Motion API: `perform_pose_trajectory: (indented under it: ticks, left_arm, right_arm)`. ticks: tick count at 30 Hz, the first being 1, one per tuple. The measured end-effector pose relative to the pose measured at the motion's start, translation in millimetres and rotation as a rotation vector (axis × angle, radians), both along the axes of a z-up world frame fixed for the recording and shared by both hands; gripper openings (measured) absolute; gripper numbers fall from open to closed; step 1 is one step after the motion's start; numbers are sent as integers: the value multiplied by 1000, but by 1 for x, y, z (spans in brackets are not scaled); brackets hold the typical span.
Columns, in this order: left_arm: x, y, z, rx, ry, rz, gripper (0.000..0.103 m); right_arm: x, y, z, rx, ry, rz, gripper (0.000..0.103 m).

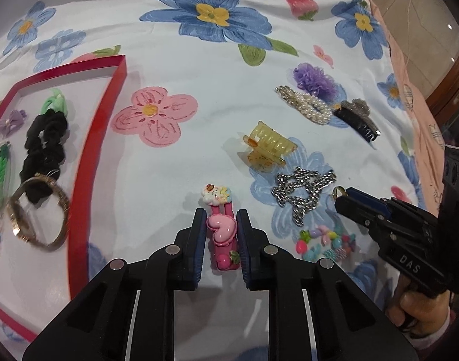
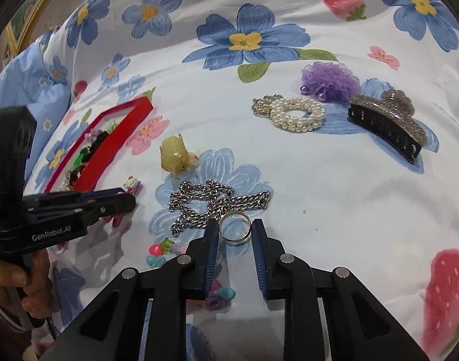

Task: Organize jewelry
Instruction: 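Grasp the pink heart hair clip with the left tool while the right grasps the gold ring, then carry the pink clip and gold ring into the box lid and open both tools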

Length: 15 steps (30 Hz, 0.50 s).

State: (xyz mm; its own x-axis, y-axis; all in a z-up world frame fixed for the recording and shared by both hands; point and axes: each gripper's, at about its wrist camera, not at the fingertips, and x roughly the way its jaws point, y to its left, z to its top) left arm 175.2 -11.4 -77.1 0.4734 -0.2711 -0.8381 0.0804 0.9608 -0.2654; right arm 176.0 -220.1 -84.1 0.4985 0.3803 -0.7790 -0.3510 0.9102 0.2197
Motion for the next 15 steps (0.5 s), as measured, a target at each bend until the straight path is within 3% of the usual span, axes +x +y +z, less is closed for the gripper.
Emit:
perform_pose_trajectory:
  ticks: [15]
  left_arm:
    - [-47,47,43,-63,-84,79,18]
  right_arm:
    - [-23,31,37,91,-42,66,23]
